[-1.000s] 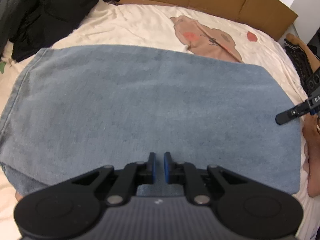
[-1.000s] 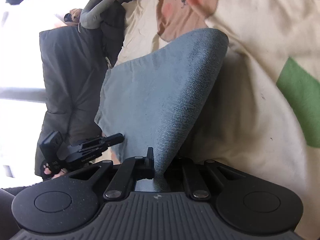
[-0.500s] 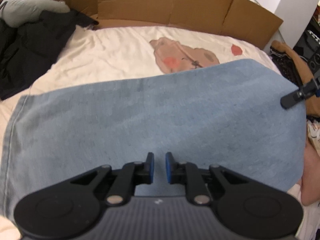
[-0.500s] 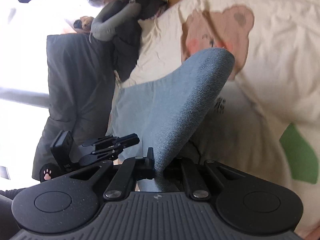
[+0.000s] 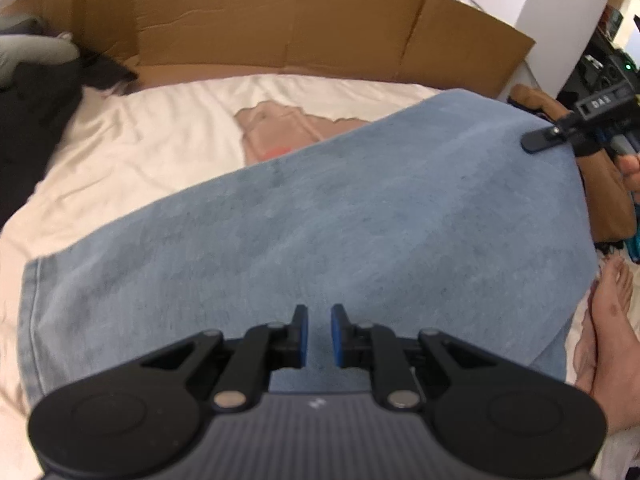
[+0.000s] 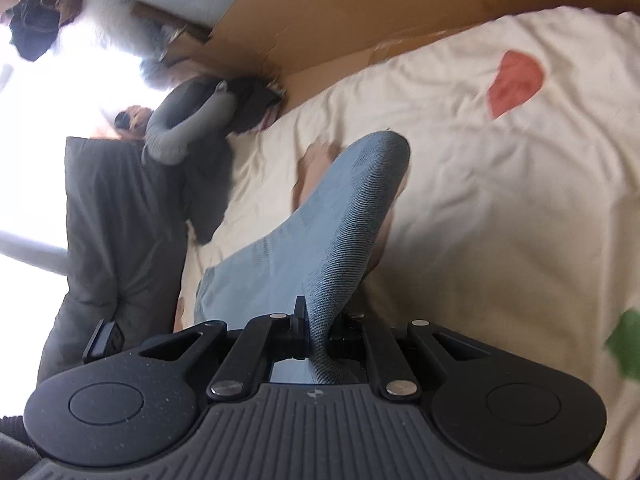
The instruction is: Fold clothes
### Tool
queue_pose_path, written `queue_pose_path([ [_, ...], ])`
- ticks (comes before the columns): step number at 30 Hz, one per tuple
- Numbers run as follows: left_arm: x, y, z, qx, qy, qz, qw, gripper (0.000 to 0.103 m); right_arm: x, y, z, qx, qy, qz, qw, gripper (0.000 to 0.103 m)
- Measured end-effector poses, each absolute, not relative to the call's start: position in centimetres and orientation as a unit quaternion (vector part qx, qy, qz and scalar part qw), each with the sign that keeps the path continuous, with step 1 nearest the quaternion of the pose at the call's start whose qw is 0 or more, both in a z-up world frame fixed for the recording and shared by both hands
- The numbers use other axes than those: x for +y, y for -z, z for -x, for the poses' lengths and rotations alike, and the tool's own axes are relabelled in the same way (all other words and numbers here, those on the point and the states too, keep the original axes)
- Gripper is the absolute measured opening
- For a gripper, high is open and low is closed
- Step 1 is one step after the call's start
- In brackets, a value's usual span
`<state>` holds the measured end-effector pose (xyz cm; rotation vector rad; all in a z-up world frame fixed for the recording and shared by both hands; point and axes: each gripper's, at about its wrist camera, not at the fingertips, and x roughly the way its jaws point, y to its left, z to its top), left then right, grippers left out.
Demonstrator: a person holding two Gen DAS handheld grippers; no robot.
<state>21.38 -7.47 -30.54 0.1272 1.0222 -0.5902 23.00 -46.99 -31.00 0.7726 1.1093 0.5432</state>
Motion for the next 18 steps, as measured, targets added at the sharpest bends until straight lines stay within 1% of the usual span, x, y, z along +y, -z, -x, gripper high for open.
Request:
queue_pose_path([
  [3, -8.8, 30.7, -22.1, 0.479, 0.288, -0.061, 0.827, 0.013, -48.4, 32.2, -23.8, 0.507, -0.233, -0.367, 0.744, 0.005],
  [8, -11.1, 31.2, -23.1, 0.477, 0.303, -0.072, 0.822, 0.014, -49.3, 36.0, -24.1, 0.519, -0.214, -0.384, 0.733, 0.005],
  [9, -11.5, 31.5, -23.2, 0.478, 0.304, -0.076, 0.821, 0.014, -49.4, 36.7, -24.1, 0.521, -0.211, -0.385, 0.732, 0.008],
  [13, -12.7, 32.6, -23.9, 0.489, 0.308, -0.093, 0.811, 0.02, -49.8, 38.9, -23.9, 0.525, -0.202, -0.403, 0.722, 0.014],
  [16, -13.4, 33.5, -24.1, 0.499, 0.32, -0.121, 0.796, 0.02, -50.0, 39.3, -23.5, 0.527, -0.206, -0.405, 0.718, 0.02],
  [17, -13.6, 33.6, -24.2, 0.498, 0.323, -0.13, 0.794, 0.02, -50.1, 39.3, -23.3, 0.529, -0.211, -0.403, 0.717, 0.024],
  [18, -13.7, 33.6, -24.2, 0.499, 0.324, -0.133, 0.793, 0.021, -50.1, 39.3, -23.0, 0.529, -0.215, -0.4, 0.717, 0.029],
])
